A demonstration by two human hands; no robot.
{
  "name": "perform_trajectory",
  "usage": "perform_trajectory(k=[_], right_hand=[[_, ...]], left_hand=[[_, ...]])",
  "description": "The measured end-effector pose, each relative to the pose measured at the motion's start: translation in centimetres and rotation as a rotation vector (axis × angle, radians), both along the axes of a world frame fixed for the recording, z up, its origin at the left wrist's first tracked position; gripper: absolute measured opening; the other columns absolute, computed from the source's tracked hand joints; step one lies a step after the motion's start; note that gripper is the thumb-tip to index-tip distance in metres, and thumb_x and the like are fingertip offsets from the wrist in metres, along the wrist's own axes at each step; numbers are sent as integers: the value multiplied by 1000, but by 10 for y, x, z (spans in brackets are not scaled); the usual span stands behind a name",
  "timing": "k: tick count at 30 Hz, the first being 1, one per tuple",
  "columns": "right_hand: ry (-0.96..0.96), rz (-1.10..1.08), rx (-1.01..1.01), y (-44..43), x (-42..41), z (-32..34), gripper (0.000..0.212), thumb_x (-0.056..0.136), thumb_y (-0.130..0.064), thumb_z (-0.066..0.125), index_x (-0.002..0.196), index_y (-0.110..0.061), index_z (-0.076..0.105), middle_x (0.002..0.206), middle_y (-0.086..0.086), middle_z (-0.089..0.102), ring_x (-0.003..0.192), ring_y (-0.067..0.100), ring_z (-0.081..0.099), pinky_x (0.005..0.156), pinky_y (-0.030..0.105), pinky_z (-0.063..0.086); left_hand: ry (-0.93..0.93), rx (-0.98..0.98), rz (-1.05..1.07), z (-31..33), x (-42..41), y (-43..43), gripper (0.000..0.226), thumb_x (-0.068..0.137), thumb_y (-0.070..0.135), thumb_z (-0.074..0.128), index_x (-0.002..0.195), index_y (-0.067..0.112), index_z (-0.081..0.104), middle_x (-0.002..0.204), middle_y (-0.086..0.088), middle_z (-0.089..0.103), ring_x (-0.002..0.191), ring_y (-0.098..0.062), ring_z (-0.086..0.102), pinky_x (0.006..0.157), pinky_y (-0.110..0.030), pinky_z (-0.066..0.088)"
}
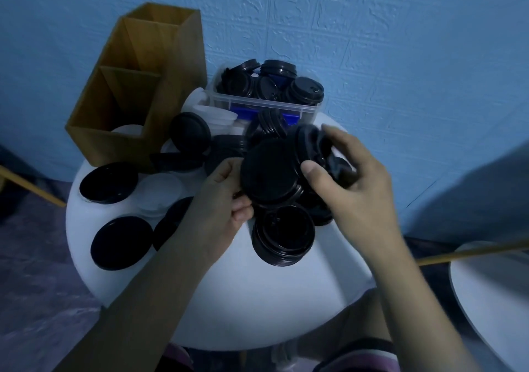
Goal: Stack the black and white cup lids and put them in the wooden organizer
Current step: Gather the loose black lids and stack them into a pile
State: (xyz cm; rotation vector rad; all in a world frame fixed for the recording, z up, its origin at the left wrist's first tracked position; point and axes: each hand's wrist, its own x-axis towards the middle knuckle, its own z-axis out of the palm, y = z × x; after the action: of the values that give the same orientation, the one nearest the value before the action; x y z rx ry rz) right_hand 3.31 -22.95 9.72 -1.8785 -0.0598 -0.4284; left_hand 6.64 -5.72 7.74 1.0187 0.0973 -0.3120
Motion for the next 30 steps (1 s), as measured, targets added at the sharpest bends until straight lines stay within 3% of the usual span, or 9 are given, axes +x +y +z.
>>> perform_trajectory(k=[4,8,11,17,22,25,27,28,30], right_hand=[[30,34,-111,-19,15,-1,57,79,-51,74,133,-47,56,126,-24,65,114,10,66,102,45,52],[70,-17,-231,-27,11,-17,61,74,-65,69,130,-44,60,127,-22,57,120,-4,55,107,33,46],[122,-41,-293,-23,-1,-29,65,73,-71,66,131,-42,60,126,-21,54,118,-6,53,105,32,47],[279,-74,-312,-25,-26,-37,80,66,-81,64,139,-54,47,123,-24,46,111,-7,53,96,24,45],[335,-109,-321,-29,-33,-43,79,64,-88,59,131,-48,56,120,-27,46,110,-13,50,96,25,45],[314,-127,-330,-27,-38,-45,77,66,-88,59,129,-45,57,126,-31,52,115,-12,51,98,24,43],[301,-127,-329,-22,-40,-45,79,67,-86,59,134,-45,53,130,-33,55,118,-14,50,99,16,39],[293,-119,-338,-21,-41,-46,81,67,-87,59,137,-46,51,131,-34,54,117,-18,48,96,8,35],[291,-79,-358,-20,-43,-47,83,68,-86,59,140,-48,48,131,-35,51,114,-28,41,90,-3,30]], left_hand=[[-21,168,54,-4,7,12,23,107,16,46,86,13,57,55,8,50,41,-2,31,36,-15,26],[34,177,97,-10,18,24,20,107,18,46,94,13,60,58,5,52,44,-6,36,40,-18,33],[55,177,148,-17,24,34,17,107,18,47,98,14,61,66,1,53,47,-8,42,43,-21,39],[-99,585,133,-20,18,35,31,103,16,56,132,26,59,94,-3,65,57,-7,61,47,-24,49],[-299,858,167,-20,12,29,47,103,18,54,149,25,47,121,7,63,66,-6,69,44,-23,52],[-493,1106,222,-21,3,26,47,103,25,54,149,27,47,158,1,39,82,-8,71,64,-30,61],[-703,1168,269,-23,-11,23,41,103,23,55,144,23,55,155,1,44,100,-2,66,83,-15,53],[-778,1155,246,-25,-20,19,38,103,24,54,141,23,58,147,4,53,104,6,62,84,-6,47],[-788,1106,74,-36,-40,11,45,99,37,53,144,29,54,140,22,54,117,17,50,91,0,37]])
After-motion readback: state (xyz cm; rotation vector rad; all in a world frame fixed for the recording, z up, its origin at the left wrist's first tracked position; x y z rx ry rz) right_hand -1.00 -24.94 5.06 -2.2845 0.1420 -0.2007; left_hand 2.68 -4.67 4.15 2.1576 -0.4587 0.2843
